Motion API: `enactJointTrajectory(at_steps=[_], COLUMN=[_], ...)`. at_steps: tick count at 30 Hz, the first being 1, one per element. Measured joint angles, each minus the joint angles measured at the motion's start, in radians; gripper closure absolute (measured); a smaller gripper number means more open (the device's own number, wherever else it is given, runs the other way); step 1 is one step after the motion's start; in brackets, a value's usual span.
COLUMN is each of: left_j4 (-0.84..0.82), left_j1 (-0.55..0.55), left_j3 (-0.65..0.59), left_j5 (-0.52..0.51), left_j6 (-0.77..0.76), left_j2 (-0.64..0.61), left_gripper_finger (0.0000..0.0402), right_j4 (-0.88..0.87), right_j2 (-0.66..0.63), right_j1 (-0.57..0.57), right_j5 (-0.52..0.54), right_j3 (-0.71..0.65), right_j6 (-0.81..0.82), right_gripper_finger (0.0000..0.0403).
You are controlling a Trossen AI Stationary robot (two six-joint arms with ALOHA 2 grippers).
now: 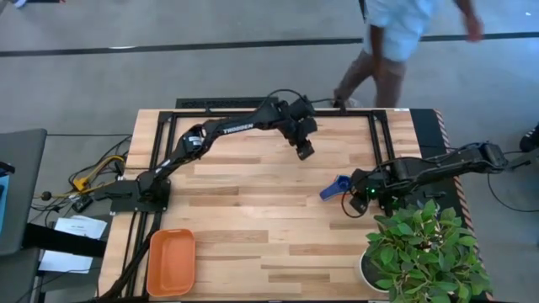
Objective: Nest measuring cups in basket
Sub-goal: Put the stacked colored measuring cups into the orange bin
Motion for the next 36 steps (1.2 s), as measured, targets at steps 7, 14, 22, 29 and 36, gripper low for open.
enactJointTrajectory(at_steps=[7,14,22,29,36], left_j4=[-0.050,-0.090,-0.197,-0.297,-0.391], left_j1=[0.018,0.015,0.019,0.032,0.032], left_j3=[0.000,-0.001,-0.001,-0.002,-0.001], left_j5=[-0.006,0.006,0.053,0.047,0.037], left_j6=[0.004,0.040,0.086,0.127,0.130], left_j2=[-0.001,-0.001,-0.004,-0.045,-0.047], left_gripper_finger=[0.0320,0.0320,0.0320,0.0320,0.0320], right_j4=[0.047,0.144,0.323,0.376,0.309], right_j2=[0.041,0.137,0.236,0.250,0.217], right_j1=[-0.001,-0.003,-0.005,-0.034,-0.050], right_j5=[0.091,0.172,0.173,0.170,0.171], right_j3=[0.000,0.000,0.000,0.021,0.117], right_j6=[-0.143,-0.187,-0.213,-0.155,-0.161], right_gripper_finger=[0.0190,0.0154,0.0154,0.0154,0.0154])
